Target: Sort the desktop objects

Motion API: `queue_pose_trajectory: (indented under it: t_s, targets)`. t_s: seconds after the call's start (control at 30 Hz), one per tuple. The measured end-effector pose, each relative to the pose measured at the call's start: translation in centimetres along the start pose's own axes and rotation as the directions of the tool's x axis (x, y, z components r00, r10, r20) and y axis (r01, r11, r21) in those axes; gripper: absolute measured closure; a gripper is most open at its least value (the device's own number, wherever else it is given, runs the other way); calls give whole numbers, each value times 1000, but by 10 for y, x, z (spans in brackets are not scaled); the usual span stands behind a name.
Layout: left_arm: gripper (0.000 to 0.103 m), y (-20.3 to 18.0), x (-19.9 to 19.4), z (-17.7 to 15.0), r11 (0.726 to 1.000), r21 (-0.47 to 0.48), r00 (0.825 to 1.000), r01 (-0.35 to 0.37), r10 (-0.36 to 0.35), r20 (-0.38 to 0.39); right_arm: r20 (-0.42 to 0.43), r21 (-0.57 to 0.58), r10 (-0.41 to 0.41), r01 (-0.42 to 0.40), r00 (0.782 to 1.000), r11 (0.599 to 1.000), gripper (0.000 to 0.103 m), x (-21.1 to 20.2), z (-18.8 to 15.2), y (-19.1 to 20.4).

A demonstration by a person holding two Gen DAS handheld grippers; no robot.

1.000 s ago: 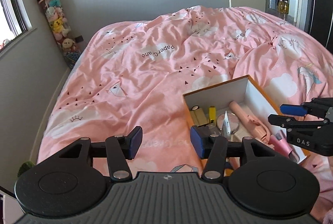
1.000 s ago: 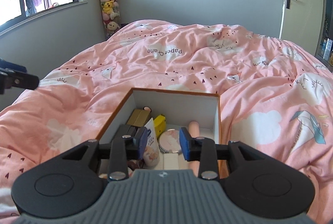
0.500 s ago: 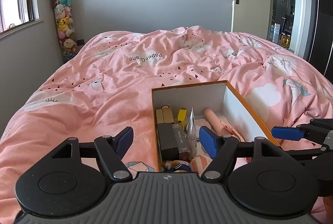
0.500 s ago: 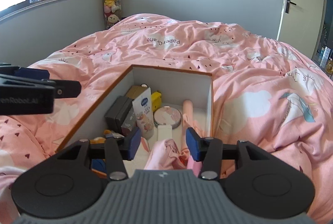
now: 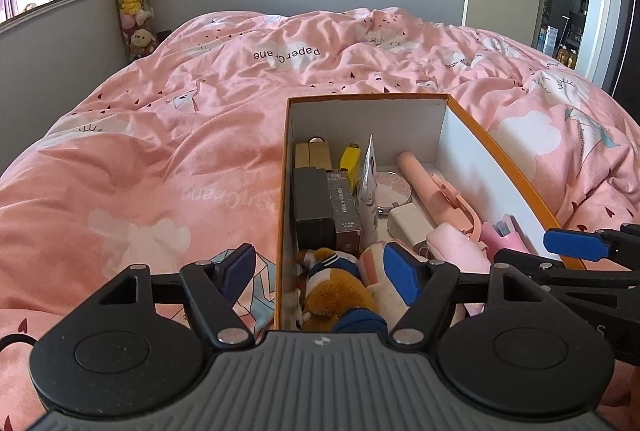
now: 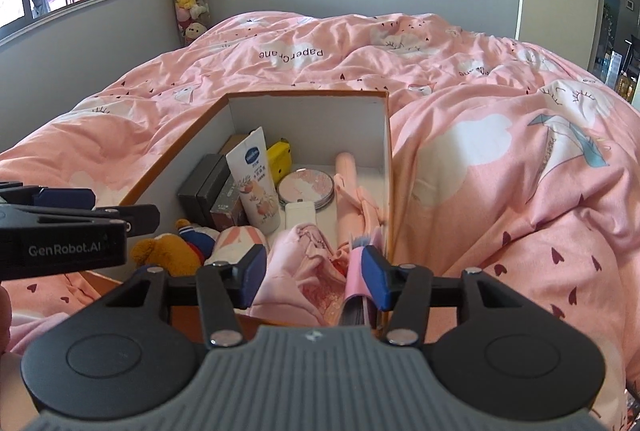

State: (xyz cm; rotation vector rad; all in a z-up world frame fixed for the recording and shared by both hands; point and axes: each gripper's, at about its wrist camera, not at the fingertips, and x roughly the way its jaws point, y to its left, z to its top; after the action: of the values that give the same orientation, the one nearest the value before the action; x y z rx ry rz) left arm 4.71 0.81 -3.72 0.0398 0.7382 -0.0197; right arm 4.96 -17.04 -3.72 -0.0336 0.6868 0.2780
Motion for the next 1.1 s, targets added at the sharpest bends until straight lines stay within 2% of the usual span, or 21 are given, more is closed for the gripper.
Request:
queue_pose_trajectory:
  t_s: [0.37,1.1]
  targets:
    - [19,-9,18,-10,999,38,995,-3,7,-99,-26,-44,16,-17,1000,999,43,8,-5,7]
    - [19,-8,21,-12,1000,28,994,-1,4,-113,-32,-60,0,-2,999,998,43,8,-5,11]
